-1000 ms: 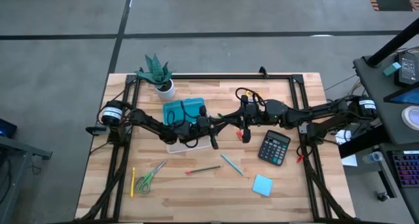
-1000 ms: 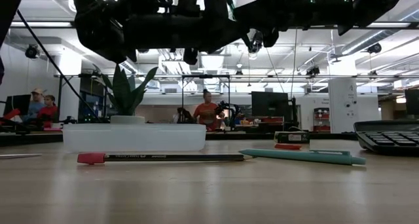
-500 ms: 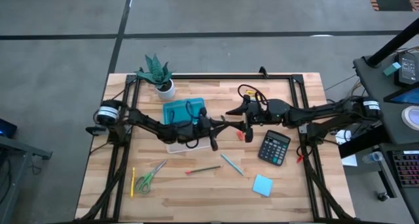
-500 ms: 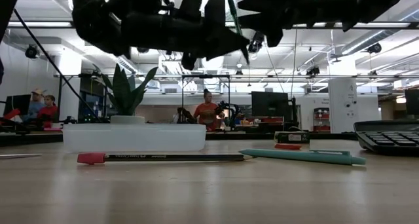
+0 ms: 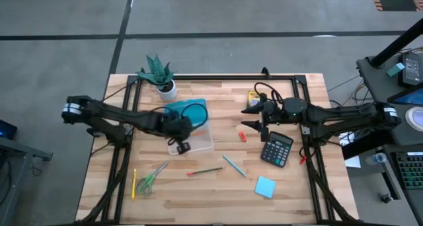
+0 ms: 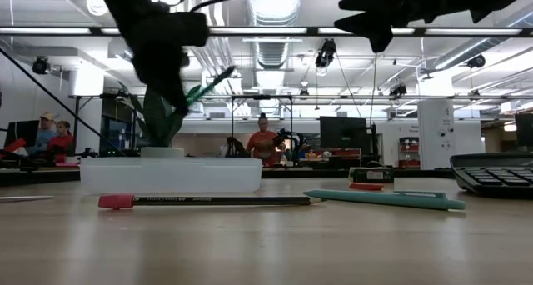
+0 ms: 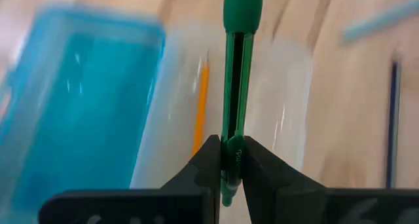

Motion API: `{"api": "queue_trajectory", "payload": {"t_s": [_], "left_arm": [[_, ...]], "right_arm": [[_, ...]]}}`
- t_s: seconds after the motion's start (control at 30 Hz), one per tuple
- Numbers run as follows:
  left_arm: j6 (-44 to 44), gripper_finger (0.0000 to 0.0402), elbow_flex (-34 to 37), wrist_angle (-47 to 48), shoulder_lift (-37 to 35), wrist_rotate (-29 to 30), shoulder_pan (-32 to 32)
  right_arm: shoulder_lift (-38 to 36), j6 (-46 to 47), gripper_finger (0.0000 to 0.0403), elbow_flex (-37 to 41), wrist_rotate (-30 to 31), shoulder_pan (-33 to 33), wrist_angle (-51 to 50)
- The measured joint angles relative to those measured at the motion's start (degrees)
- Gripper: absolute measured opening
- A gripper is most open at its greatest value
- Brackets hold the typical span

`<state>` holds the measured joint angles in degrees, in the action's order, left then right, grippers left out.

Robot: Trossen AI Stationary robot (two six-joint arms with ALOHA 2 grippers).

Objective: Pack school essentials
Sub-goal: Put the green pen into the blue supply box, then put the green scissors into the blue supply box

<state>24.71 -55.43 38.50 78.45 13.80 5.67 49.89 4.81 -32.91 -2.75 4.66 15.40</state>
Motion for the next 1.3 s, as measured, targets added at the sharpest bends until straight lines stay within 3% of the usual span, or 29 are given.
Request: {"api": "queue_trajectory", "payload": {"t_s": [0.23, 0.37, 0.67, 1.0, 1.13, 1.3], "left_arm": [[0.13, 0.0018, 0.27, 4.83, 1.89, -7.89, -0.07], [0.48, 0.0018, -1.23, 11.75, 5.55, -7.64, -0.09], [-1.46, 0.0061, -5.68, 13.63, 14.66, -7.16, -0.26], [-4.05, 0.0083, -8.58, 13.65, 15.13, -5.48, -0.66], [2.77, 0.0084, -11.10, 10.85, 12.86, -4.05, 1.05], [8.58, 0.0084, -11.12, -1.39, 9.45, -3.32, 6.90]], "right_arm": [[0.85, -1.70, 0.0210, 0.60, 4.90, 0.64, -0.25], [1.29, -3.80, 0.0210, 0.60, 5.03, 1.07, -0.14], [1.98, -3.93, 0.0210, 1.45, 5.93, 2.37, -0.19], [2.43, -3.53, 0.0210, 1.43, 5.93, 3.07, 0.18], [2.92, -6.90, 0.0210, 1.43, 5.93, 3.16, 0.31], [5.06, -12.82, 0.0210, 1.49, 5.91, 3.28, 0.65]]}}
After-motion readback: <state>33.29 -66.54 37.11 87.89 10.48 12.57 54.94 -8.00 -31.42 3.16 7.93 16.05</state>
